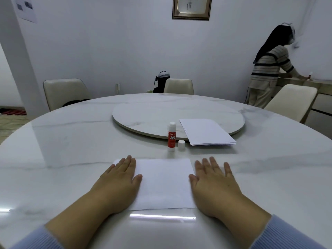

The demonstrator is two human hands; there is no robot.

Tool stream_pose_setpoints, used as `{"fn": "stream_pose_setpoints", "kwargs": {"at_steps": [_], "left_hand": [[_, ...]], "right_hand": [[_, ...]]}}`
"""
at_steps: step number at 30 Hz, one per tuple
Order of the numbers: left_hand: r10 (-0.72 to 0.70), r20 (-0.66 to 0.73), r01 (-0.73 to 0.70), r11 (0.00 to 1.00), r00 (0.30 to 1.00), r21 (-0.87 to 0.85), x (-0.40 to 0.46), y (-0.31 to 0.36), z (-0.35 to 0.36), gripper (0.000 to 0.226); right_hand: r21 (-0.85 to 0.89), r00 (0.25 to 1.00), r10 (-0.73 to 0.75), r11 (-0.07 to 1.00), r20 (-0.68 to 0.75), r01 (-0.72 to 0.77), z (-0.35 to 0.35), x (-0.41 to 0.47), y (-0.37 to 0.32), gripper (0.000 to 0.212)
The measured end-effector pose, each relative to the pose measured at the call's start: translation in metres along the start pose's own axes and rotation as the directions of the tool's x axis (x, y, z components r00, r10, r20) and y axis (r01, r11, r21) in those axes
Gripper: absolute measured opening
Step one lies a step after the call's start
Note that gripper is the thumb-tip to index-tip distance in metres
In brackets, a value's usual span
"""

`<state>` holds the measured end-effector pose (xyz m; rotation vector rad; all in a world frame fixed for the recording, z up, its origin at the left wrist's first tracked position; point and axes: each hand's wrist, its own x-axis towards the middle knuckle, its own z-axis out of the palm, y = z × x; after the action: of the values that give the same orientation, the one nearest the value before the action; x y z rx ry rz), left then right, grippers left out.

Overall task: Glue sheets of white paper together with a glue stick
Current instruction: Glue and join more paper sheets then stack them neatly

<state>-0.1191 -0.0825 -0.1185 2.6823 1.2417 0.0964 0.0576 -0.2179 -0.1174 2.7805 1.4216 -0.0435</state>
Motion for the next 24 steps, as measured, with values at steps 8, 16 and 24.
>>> {"fn": "stream_pose_setpoints", "kwargs": {"at_steps": [8, 16, 24], "left_hand": [[0.011, 0.023, -0.009, 0.998, 1.0, -0.063, -0.004, 0.022, 0.001, 0.061], [0.014, -0.018, -0.015, 0.999, 1.0, -0.037, -0.004, 0.016, -0.002, 0.067], [0.083, -0.006, -0.083, 0.995, 0.997, -0.056, -0.006, 0.02, 0.003, 0.068]], "right_hand": [[0.963, 0.874, 0.416, -0.2, 0.25, -0.18, -0.025, 0.075, 0.032, 0.016], [0.894, 0.849, 0.428, -0.436, 0.308, -0.104, -0.024, 0.138, 0.028, 0.042], [0.986, 0.459, 0.874, 0.118, -0.161, 0.121, -0.086, 0.104, 0.058, 0.032]]}}
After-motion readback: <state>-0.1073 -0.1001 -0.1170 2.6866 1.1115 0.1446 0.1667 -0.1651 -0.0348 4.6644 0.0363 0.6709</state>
